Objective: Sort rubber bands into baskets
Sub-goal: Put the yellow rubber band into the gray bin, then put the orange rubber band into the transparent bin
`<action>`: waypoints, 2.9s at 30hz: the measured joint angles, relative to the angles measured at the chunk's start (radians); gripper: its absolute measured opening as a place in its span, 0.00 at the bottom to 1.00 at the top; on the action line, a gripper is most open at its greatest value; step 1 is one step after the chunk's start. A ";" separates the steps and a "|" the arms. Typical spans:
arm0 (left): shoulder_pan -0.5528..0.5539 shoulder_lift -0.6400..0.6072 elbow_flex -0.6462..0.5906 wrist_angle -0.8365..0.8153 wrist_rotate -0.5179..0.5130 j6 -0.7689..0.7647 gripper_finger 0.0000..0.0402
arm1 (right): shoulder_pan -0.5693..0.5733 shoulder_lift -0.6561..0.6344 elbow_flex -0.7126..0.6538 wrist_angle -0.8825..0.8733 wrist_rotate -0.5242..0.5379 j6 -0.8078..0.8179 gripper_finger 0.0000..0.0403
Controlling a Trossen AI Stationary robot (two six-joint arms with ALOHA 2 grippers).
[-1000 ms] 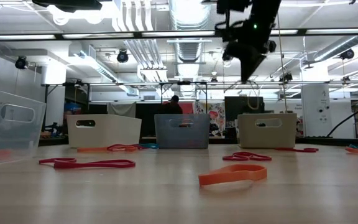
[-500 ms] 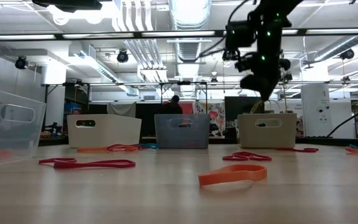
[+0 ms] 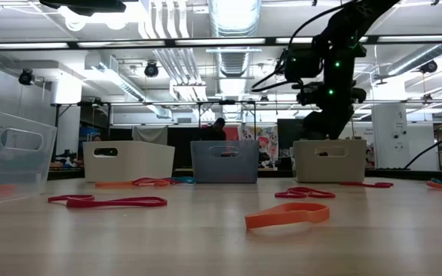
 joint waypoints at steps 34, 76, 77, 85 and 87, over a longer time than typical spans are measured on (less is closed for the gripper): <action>0.004 0.000 0.000 0.000 0.000 -0.154 0.26 | 0.331 -0.234 0.032 0.101 -0.069 0.084 0.31; 0.227 0.422 0.025 -0.167 0.261 -0.703 0.26 | 0.749 -0.195 -0.117 0.457 -0.081 0.113 0.26; 0.242 0.427 0.025 -0.172 0.279 -0.712 0.26 | 0.749 -0.195 -0.117 0.460 -0.081 0.112 0.25; 0.372 0.462 0.025 -0.263 0.365 -0.726 0.26 | 0.749 -0.195 -0.117 0.469 -0.081 0.113 0.23; 0.399 0.470 0.025 -0.279 0.370 -0.727 0.26 | 0.749 -0.195 -0.117 0.472 -0.081 0.113 0.23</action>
